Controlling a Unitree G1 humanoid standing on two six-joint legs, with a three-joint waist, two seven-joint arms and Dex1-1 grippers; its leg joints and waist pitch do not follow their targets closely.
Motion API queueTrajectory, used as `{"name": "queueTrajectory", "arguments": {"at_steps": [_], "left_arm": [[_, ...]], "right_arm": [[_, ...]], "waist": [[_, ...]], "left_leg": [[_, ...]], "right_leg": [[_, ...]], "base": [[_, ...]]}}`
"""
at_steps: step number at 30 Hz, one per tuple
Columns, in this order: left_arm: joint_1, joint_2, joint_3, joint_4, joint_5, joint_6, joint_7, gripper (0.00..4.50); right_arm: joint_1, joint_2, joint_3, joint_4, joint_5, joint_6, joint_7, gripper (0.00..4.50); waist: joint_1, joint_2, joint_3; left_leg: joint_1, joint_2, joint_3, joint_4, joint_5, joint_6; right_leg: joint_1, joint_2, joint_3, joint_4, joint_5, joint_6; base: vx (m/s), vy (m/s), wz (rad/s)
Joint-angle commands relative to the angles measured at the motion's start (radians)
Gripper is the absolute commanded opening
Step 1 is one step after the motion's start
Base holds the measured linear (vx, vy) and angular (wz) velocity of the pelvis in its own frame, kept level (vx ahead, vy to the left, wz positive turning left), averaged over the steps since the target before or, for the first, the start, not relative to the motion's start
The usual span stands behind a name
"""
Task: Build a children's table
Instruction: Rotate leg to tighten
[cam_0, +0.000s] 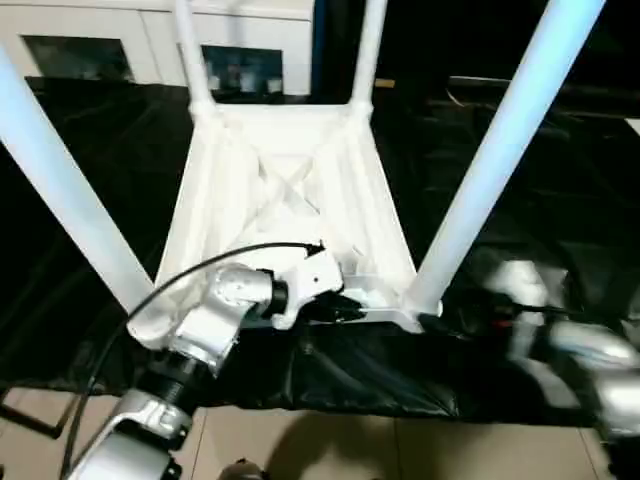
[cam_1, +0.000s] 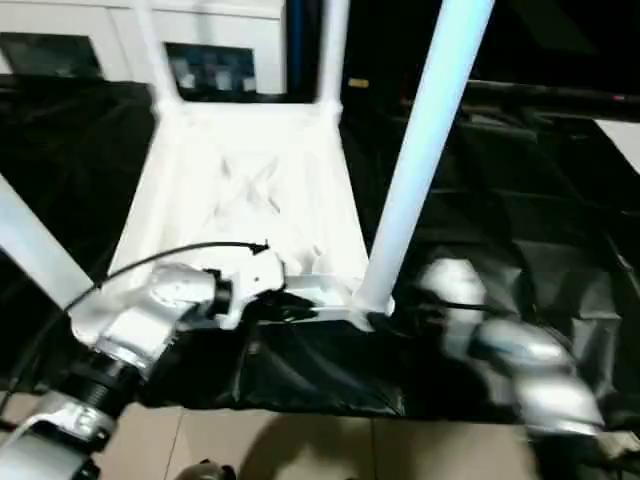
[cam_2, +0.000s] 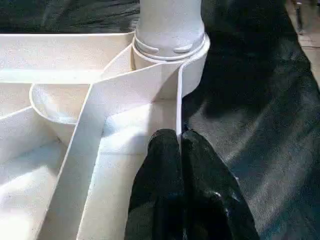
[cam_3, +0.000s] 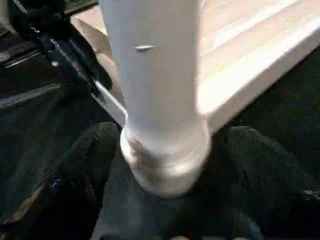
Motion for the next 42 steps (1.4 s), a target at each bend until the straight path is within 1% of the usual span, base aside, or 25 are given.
{"name": "queueTrajectory", "arguments": {"at_steps": [1,4,7,14,15,16,17,18,19,20,22,24,25,26,27,28,29,30,32,33,35,38,39,40,42], "left_arm": [[0.001,0.007,-0.027,0.033,-0.021,-0.028,-0.056,0.00],[-0.010,0.016,-0.029,0.054,-0.030,-0.053,-0.085,0.00],[-0.010,0.016,-0.031,0.060,-0.040,-0.066,-0.111,0.00],[-0.015,0.008,-0.004,0.070,-0.086,-0.098,-0.114,0.00],[-0.015,0.008,-0.004,0.070,-0.087,-0.097,-0.114,0.00],[-0.014,0.006,-0.001,0.068,-0.092,-0.091,-0.119,0.27],[-0.010,0.008,0.006,0.056,-0.105,-0.090,-0.127,0.55],[0.003,0.013,0.016,0.025,-0.124,-0.075,-0.136,0.55],[0.019,0.015,0.033,-0.012,-0.144,-0.064,-0.130,0.61],[0.040,0.015,0.060,-0.063,-0.171,-0.047,-0.111,0.75],[0.057,0.013,0.074,-0.096,-0.187,-0.038,-0.095,0.90],[0.094,-0.010,0.150,-0.167,-0.205,-0.031,0.039,1.03],[0.094,-0.010,0.150,-0.167,-0.205,-0.031,0.039,1.03],[0.118,-0.041,0.218,-0.200,-0.200,-0.010,0.175,1.21],[0.122,-0.046,0.229,-0.206,-0.199,-0.006,0.197,1.33],[0.165,-0.086,0.296,-0.242,-0.161,-0.001,0.382,1.44],[0.186,-0.102,0.317,-0.260,-0.150,0.000,0.443,1.44],[0.225,-0.126,0.332,-0.308,-0.122,0.037,0.520,1.53],[0.267,-0.147,0.337,-0.359,-0.097,0.069,0.573,1.74],[0.329,-0.181,0.337,-0.432,-0.090,0.110,0.614,1.74],[0.420,-0.239,0.329,-0.508,-0.076,0.094,0.689,1.74],[0.459,-0.259,0.338,-0.509,-0.062,0.039,0.732,1.74],[0.487,-0.280,0.357,-0.515,-0.073,0.034,0.779,1.74],[0.495,-0.281,0.356,-0.522,-0.064,0.032,0.799,1.74],[0.513,-0.278,0.352,-0.545,-0.036,0.033,0.838,1.74]], "right_arm": [[0.012,-0.047,-0.060,-0.034,0.052,0.023,0.025,3.84],[0.019,-0.083,-0.125,-0.035,0.091,0.039,0.007,3.84],[0.019,-0.085,-0.150,-0.028,0.097,0.042,-0.022,3.84],[-0.055,0.047,-0.180,0.036,0.042,0.044,-0.336,3.84],[-0.055,0.047,-0.179,0.036,0.041,0.044,-0.337,3.84],[-0.054,0.051,-0.179,0.034,0.040,0.040,-0.341,3.89],[-0.060,0.066,-0.180,0.041,0.030,0.050,-0.383,4.14],[-0.062,0.085,-0.181,0.041,0.027,0.060,-0.420,4.20],[-0.059,0.103,-0.184,0.030,0.027,0.075,-0.458,4.21],[-0.052,0.125,-0.186,0.012,0.022,0.087,-0.504,4.28],[-0.043,0.138,-0.187,-0.004,0.019,0.089,-0.530,4.39],[-0.007,0.166,-0.186,-0.068,0.001,0.100,-0.591,4.50],[-0.007,0.166,-0.186,-0.068,0.001,0.100,-0.591,4.50],[0.018,0.184,-0.178,-0.110,-0.030,0.099,-0.640,4.50],[0.022,0.187,-0.177,-0.117,-0.035,0.099,-0.649,4.50],[0.049,0.217,-0.173,-0.172,-0.060,0.097,-0.714,4.50],[0.059,0.226,-0.169,-0.192,-0.069,0.094,-0.735,4.50],[0.072,0.247,-0.169,-0.225,-0.070,0.103,-0.769,4.50],[0.083,0.269,-0.173,-0.254,-0.063,0.117,-0.800,4.50],[0.093,0.295,-0.180,-0.280,-0.060,0.148,-0.845,4.50],[0.127,0.318,-0.151,-0.307,-0.094,0.178,-0.886,4.50],[0.164,0.329,-0.106,-0.329,-0.146,0.099,-0.881,4.50],[0.198,0.319,-0.053,-0.336,-0.246,0.014,-0.904,4.50],[0.209,0.321,-0.040,-0.341,-0.222,0.024,-0.873,4.50],[0.230,0.323,-0.012,-0.352,-0.184,0.041,-0.818,4.50]], "waist": [[0.003,-0.016,-0.062],[0.009,-0.020,-0.060],[0.011,-0.020,-0.062],[0.002,-0.035,-0.068],[0.002,-0.033,-0.069],[0.003,-0.035,-0.069],[0.003,-0.047,-0.069],[0.005,-0.041,-0.069],[0.004,-0.052,-0.073],[0.006,-0.045,-0.076],[-0.003,-0.046,-0.071],[-0.003,-0.055,-0.067],[-0.002,-0.056,-0.067],[-0.002,-0.056,-0.066],[-0.002,-0.056,-0.064],[-0.002,-0.049,-0.063],[-0.004,-0.054,-0.061],[-0.003,-0.046,-0.061],[-0.008,-0.050,-0.061],[-0.011,-0.043,-0.061],[-0.013,-0.041,-0.060],[-0.010,-0.034,-0.058],[-0.008,-0.033,-0.056],[-0.006,-0.029,-0.056],[-0.009,-0.033,-0.056]], "left_leg": [[0.006,0.042,-0.010,-0.048,-0.134,0.129],[0.009,0.043,-0.009,-0.050,-0.170,0.097],[0.006,0.041,-0.009,-0.048,-0.168,0.084],[0.007,0.035,-0.009,-0.045,-0.124,0.063],[0.008,0.035,-0.009,-0.045,-0.121,0.064],[0.011,0.036,-0.007,-0.043,-0.118,0.070],[0.010,0.036,-0.004,-0.041,-0.106,0.079],[0.007,0.035,-0.006,-0.043,-0.098,0.079],[0.004,0.034,-0.004,-0.041,-0.077,0.081],[0.005,0.036,-0.007,-0.040,-0.061,0.079],[0.009,0.040,-0.005,-0.042,-0.083,0.070],[0.007,0.041,-0.005,-0.043,-0.116,0.054],[0.007,0.041,-0.005,-0.043,-0.124,0.050],[0.005,0.041,-0.006,-0.044,-0.141,0.041],[0.007,0.039,-0.006,-0.045,-0.163,0.033],[0.006,0.044,-0.009,-0.047,-0.182,0.019],[0.006,0.039,-0.009,-0.049,-0.201,0.014],[0.007,0.038,-0.011,-0.050,-0.212,0.011],[0.005,0.042,-0.013,-0.053,-0.221,0.003],[0.007,0.042,-0.014,-0.055,-0.227,-0.001],[0.008,0.042,-0.013,-0.056,-0.243,-0.008],[0.009,0.038,-0.012,-0.057,-0.280,-0.009],[0.004,0.036,-0.015,-0.058,-0.299,-0.018],[0.003,0.037,-0.017,-0.060,-0.305,-0.021],[0.003,0.037,-0.018,-0.061,-0.320,-0.007]], "right_leg": [[0.054,-0.057,0.037,-0.049,-0.126,-0.243],[0.052,-0.059,0.040,-0.055,-0.201,-0.222],[0.051,-0.060,0.040,-0.054,-0.213,-0.211],[0.048,-0.060,0.040,-0.045,-0.203,-0.196],[0.047,-0.059,0.040,-0.044,-0.198,-0.196],[0.046,-0.059,0.041,-0.044,-0.183,-0.200],[0.047,-0.056,0.042,-0.041,-0.160,-0.204],[0.049,-0.059,0.041,-0.036,-0.157,-0.205],[0.052,-0.061,0.041,-0.031,-0.142,-0.208],[0.052,-0.063,0.042,-0.024,-0.117,-0.215],[0.044,-0.056,0.040,-0.028,-0.091,-0.227],[0.048,-0.055,0.041,-0.030,-0.102,-0.217],[0.049,-0.055,0.042,-0.031,-0.102,-0.213],[0.050,-0.056,0.042,-0.033,-0.121,-0.202],[0.049,-0.056,0.041,-0.041,-0.154,-0.189],[0.049,-0.055,0.043,-0.042,-0.187,-0.173],[0.049,-0.054,0.040,-0.050,-0.228,-0.148],[0.048,-0.055,0.041,-0.053,-0.254,-0.138],[0.047,-0.052,0.042,-0.055,-0.270,-0.113],[0.043,-0.049,0.043,-0.055,-0.273,-0.108],[0.039,-0.043,0.044,-0.059,-0.256,-0.105],[0.038,-0.041,0.044,-0.066,-0.257,-0.094],[0.039,-0.041,0.042,-0.072,-0.276,-0.073],[0.040,-0.043,0.042,-0.071,-0.285,-0.067],[0.042,-0.040,0.042,-0.071,-0.290,-0.057]], "base": [[0.000,0.000,0.00],[0.000,0.000,0.00],[0.000,0.000,0.00],[0.000,0.000,0.00],[0.000,0.000,0.00],[0.000,0.000,0.00],[0.000,0.000,0.00],[0.000,0.000,0.00],[0.000,0.000,0.00],[0.000,0.000,0.00],[0.000,0.000,0.00],[0.000,0.000,0.00],[0.000,0.000,0.00],[0.000,0.000,0.00],[0.000,0.000,0.00],[0.000,0.000,0.00],[0.000,0.000,0.00],[0.000,0.000,0.00],[0.000,0.000,0.00],[0.000,0.000,0.00],[0.000,0.000,0.00],[0.000,0.000,0.00],[0.000,0.000,0.00],[0.000,0.000,0.00],[0.000,0.000,0.00]]}}
